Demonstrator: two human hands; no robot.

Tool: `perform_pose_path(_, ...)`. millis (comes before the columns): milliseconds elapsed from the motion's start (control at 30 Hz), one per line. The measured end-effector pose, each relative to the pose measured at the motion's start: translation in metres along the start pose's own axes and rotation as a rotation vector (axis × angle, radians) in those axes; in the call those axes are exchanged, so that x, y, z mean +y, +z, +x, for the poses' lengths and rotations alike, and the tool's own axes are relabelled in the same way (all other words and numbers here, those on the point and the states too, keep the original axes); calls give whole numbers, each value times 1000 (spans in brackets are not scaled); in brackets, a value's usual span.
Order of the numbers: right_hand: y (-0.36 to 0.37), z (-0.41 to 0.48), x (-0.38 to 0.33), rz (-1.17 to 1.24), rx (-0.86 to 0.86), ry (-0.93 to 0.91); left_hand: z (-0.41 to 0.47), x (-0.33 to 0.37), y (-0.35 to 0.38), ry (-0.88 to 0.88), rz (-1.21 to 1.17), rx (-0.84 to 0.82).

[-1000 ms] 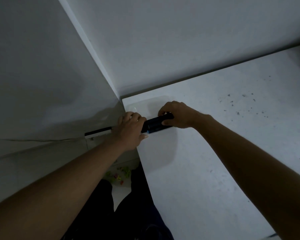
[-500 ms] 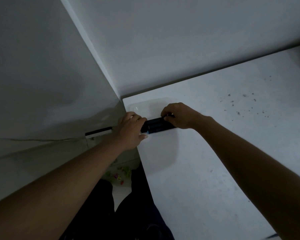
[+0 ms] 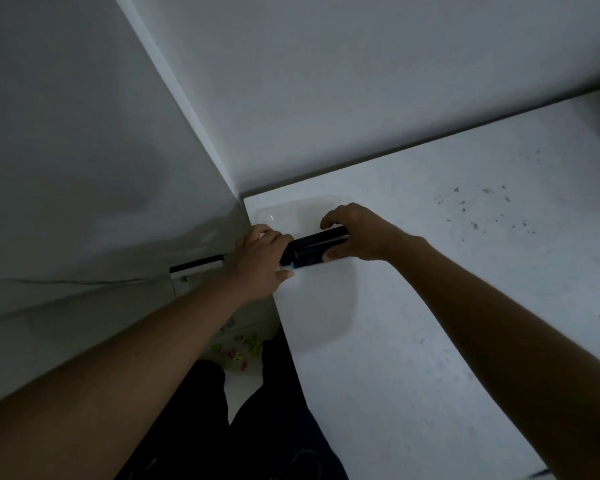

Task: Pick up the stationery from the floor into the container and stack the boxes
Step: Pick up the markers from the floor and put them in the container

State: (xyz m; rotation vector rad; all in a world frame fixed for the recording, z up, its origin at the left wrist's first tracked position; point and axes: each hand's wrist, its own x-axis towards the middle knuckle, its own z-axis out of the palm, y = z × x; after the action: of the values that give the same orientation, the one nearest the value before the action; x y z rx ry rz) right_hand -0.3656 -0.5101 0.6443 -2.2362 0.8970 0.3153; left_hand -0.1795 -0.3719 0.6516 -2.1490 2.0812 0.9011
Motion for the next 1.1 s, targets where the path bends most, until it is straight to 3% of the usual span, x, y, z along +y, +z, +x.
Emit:
perform_pose_path(167, -1, -3, 1, -96, 6, -48, 0, -1, 0, -2, 9, -3)
perform_pose_path(600, 0, -7, 2, 8, 62, -17, -2, 0, 1, -14, -16, -1)
perform_pose_path(1100, 12, -41, -43, 142, 492, 76, -45, -23, -13, 40, -269, 319)
